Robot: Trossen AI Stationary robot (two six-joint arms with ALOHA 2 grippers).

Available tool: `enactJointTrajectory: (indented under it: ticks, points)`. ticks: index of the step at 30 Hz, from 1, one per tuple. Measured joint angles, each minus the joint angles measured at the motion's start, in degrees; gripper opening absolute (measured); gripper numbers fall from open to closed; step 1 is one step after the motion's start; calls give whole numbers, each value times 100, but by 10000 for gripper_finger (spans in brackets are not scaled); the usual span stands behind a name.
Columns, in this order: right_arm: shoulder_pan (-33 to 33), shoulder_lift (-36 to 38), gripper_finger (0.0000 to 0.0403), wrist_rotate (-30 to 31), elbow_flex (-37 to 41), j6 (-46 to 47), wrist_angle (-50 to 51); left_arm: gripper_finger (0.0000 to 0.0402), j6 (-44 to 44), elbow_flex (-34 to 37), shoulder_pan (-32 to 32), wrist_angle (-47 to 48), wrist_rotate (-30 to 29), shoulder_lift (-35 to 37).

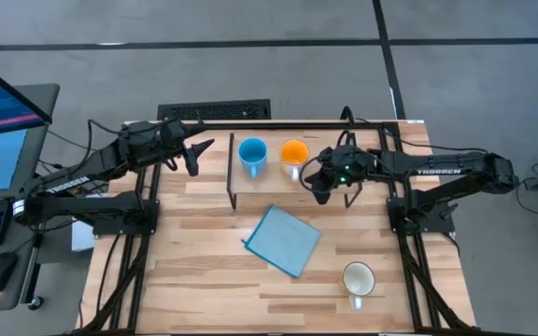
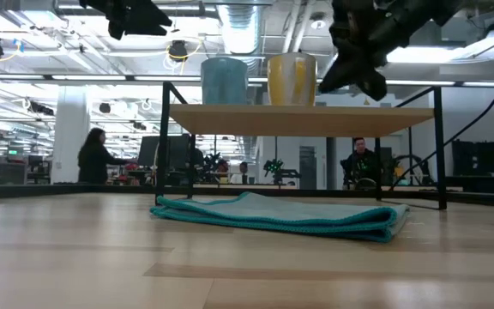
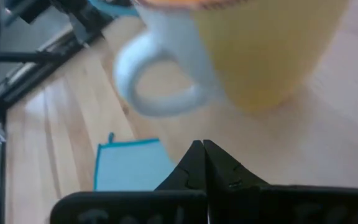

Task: Stack small to large cups/mugs on shelf
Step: Put the light yellow mug on the shelf

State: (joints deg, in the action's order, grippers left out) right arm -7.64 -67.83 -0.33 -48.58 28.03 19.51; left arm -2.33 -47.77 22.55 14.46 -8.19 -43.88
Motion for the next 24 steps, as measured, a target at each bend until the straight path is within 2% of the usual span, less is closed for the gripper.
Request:
enactJointTrajectory:
  ticks: [4,9,18,24]
  points:
    - [19,87,6,-382,-87,-106,254,195,0,0,0,24,0,0]
    - [149,116,10,-713,-679,-670,977,195,-2,0,-2,36,2,0]
    - [192,119,23,-911,-2186,-420,3737,195,-172,0,-2,131,155,2]
    - [192,122,32,-1142,-2952,-138,4872,195,-94,0,-2,148,157,2]
